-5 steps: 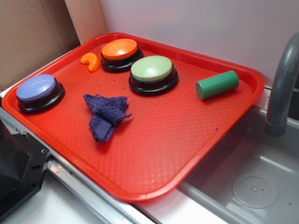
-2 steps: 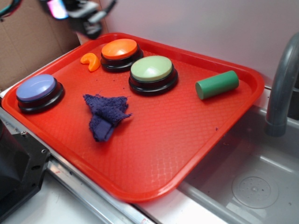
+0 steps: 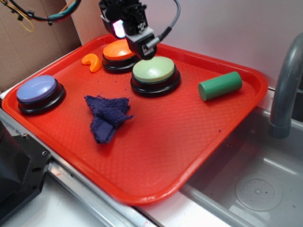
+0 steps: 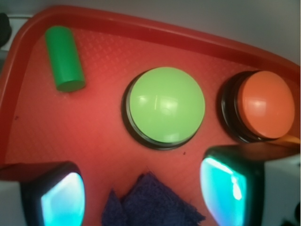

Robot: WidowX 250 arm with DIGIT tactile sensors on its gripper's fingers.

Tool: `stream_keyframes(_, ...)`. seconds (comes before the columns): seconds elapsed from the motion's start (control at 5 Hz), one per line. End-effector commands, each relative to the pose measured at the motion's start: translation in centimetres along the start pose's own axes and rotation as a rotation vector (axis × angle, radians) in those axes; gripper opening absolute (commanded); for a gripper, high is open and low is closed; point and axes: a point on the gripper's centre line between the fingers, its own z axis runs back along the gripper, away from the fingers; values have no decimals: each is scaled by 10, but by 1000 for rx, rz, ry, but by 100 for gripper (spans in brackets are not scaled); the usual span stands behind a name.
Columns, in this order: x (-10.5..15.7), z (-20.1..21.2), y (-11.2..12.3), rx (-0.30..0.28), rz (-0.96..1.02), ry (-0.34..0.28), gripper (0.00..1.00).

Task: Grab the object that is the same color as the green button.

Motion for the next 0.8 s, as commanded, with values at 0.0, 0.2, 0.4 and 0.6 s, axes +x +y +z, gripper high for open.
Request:
stream_keyframes(0.0, 39, -25, -21, -55, -39, -165, 100)
stream_keyframes(0.2, 50, -50, -38, -30, -68, -196, 100)
stream_keyframes(0.4, 55, -55, -53, -18, -125, -198, 100)
stream_keyframes(0.6, 63, -55, -65, -25, -191, -211, 100)
